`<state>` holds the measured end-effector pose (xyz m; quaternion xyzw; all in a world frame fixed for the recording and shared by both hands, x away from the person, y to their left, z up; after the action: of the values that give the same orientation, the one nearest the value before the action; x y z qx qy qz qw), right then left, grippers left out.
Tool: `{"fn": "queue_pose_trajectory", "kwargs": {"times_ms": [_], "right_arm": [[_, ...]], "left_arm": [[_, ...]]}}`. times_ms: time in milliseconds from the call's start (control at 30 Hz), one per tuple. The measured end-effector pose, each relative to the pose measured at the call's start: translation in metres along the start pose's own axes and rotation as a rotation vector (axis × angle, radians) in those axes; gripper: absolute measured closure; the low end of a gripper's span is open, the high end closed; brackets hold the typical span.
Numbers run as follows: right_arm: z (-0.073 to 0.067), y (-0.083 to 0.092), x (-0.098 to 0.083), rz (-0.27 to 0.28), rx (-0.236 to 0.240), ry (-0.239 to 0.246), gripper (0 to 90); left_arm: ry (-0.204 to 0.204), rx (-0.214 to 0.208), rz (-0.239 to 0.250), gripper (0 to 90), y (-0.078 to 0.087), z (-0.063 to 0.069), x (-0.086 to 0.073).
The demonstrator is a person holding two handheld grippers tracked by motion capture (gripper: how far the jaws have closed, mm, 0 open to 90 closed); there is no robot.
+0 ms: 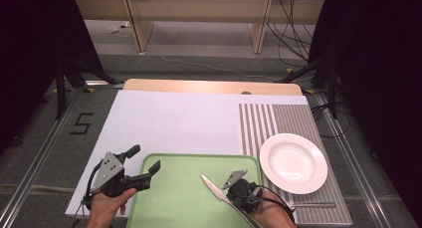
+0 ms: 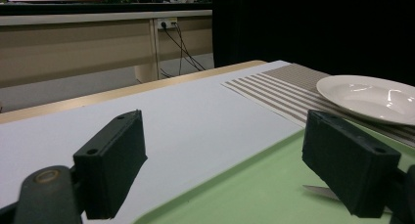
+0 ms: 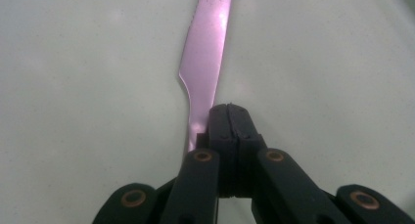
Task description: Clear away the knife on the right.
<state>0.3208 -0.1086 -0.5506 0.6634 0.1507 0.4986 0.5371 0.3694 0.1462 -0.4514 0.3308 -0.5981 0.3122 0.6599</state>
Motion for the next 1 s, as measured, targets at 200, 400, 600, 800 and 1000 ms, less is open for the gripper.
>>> {"fn": "queue_pose_trajectory", "kwargs": {"times_ms": [200, 400, 600, 800, 1000], "right_arm": [[-0.011, 0.007, 0.010, 0.070, 0.071, -0.003, 90.0], [-0.020, -0.002, 0.003, 0.004, 0.100, 0.028, 90.0], [-0.013, -0.001, 0.001, -0.008, 0.069, 0.006, 90.0], [-0.005, 0.001, -0.003, -0.019, 0.050, -0.016, 90.0], [0.005, 0.006, -0.011, -0.040, 0.035, -0.065, 90.0]], "left_arm": [[-0.001, 0.001, 0.000, 15.9, 0.000, 0.000, 0.000], [-0.003, -0.002, 0.001, 15.9, 0.000, 0.001, 0.000], [-0.004, -0.003, 0.001, 15.9, 0.000, 0.001, 0.001], [-0.002, -0.002, 0.001, 15.9, 0.000, 0.001, 0.000], [-0.001, -0.003, 0.005, 15.9, 0.001, 0.001, 0.001]]}}
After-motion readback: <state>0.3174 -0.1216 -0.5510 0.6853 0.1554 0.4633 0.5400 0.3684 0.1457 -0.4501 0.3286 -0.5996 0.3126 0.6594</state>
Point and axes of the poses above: each handheld gripper's, and its own axes: y roughly backward along the jaws, x roughly out of its top, z roughly to its right, the point moved 10 cm from there along -y, roughly forward along the jaws, and after that the axes turned 6 degrees about z, right-handed, at the moved point
